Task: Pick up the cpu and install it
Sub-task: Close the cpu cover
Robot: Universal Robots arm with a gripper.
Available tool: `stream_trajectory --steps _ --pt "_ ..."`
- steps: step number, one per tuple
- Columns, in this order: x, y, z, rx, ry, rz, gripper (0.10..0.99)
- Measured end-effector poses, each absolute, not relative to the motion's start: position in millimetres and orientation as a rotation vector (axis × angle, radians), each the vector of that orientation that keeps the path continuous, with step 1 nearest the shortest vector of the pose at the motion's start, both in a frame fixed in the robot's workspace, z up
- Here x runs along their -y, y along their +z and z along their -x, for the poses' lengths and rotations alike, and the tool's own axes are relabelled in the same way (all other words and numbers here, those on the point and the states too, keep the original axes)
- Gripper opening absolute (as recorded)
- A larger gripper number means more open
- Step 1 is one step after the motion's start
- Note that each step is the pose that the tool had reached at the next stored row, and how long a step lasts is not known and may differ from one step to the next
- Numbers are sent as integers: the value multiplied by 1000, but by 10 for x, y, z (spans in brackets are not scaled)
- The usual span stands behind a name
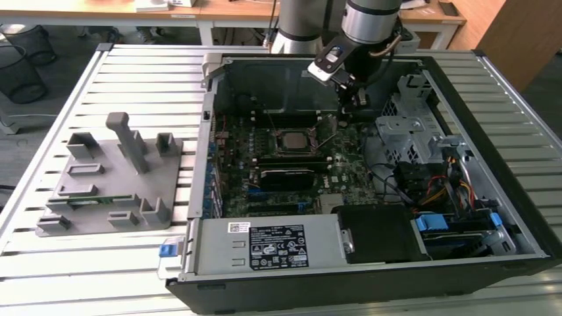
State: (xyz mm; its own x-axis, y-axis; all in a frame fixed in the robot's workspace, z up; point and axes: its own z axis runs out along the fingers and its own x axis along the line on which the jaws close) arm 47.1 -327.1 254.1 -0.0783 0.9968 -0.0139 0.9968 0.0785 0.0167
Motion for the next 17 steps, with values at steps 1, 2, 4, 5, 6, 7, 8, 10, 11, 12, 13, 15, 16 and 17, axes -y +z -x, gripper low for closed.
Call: stream_trajectory --steps 1,2,4,5,6,7,8,10,11,12,13,15,16,17 --pt "3272 2531 -476 -2291 4 -2118 106" --pt "3272 2505 -484 -2290 4 -2120 106" --pt "3276 2490 -484 -2289 5 -2120 106" --pt "3279 2483 -484 -2289 5 -2120 106" --pt "3282 2475 -485 -2289 4 -2120 106" --pt "3285 2467 -485 -2289 4 -2121 106" --pt "3290 2458 -485 -2289 5 -2121 106" --pt "3301 2443 -485 -2289 4 -2120 106" --pt "3306 2437 -484 -2289 4 -2121 106" --pt "3341 2399 -485 -2289 5 -2121 106" --pt "3343 2398 -455 -2290 3 -2122 106" --pt "3343 2398 -449 -2291 2 -2123 106" --pt "3343 2398 -444 -2291 2 -2123 106" --pt "3343 2398 -439 -2291 2 -2123 106"
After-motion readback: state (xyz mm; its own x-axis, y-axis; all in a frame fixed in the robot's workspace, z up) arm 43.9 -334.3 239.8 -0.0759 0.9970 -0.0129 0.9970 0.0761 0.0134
